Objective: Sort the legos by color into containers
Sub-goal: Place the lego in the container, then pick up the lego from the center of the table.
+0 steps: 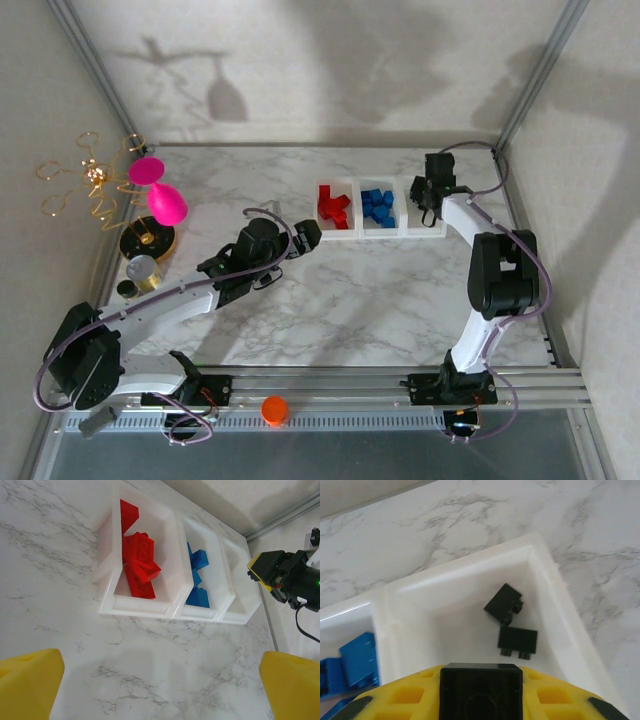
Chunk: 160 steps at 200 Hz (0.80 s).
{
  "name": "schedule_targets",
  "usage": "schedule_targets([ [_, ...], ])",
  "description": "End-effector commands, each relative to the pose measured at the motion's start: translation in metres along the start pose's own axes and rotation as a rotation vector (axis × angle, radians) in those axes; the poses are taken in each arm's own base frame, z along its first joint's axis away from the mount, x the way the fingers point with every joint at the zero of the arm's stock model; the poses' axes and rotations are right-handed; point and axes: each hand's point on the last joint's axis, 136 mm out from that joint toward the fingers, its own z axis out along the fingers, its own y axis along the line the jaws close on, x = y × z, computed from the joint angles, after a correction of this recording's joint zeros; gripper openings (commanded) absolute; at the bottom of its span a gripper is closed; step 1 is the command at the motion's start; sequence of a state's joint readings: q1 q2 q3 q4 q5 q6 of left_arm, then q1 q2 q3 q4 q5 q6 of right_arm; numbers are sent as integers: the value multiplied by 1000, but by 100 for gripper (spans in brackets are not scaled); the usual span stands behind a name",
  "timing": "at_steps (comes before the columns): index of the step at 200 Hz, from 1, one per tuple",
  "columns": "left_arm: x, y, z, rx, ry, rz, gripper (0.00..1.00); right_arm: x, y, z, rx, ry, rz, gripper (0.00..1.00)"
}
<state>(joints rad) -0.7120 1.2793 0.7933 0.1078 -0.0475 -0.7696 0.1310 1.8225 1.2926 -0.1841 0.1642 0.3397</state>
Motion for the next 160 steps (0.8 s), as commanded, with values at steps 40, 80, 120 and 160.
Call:
schedule_targets([
  [40, -14, -20, -3, 44, -30, 16, 100, -11, 3, 13, 14, 11, -30, 49],
  [80, -19, -20, -11, 39, -48, 23, 100, -15, 14, -9, -18, -2, -45, 60],
  [120, -27, -15, -25, 15, -77, 25, 100, 4, 48, -43, -106, -9, -83, 64],
  [160, -30, 6, -45, -45, -115, 14, 100, 53, 101, -70, -239, 43, -187, 67],
])
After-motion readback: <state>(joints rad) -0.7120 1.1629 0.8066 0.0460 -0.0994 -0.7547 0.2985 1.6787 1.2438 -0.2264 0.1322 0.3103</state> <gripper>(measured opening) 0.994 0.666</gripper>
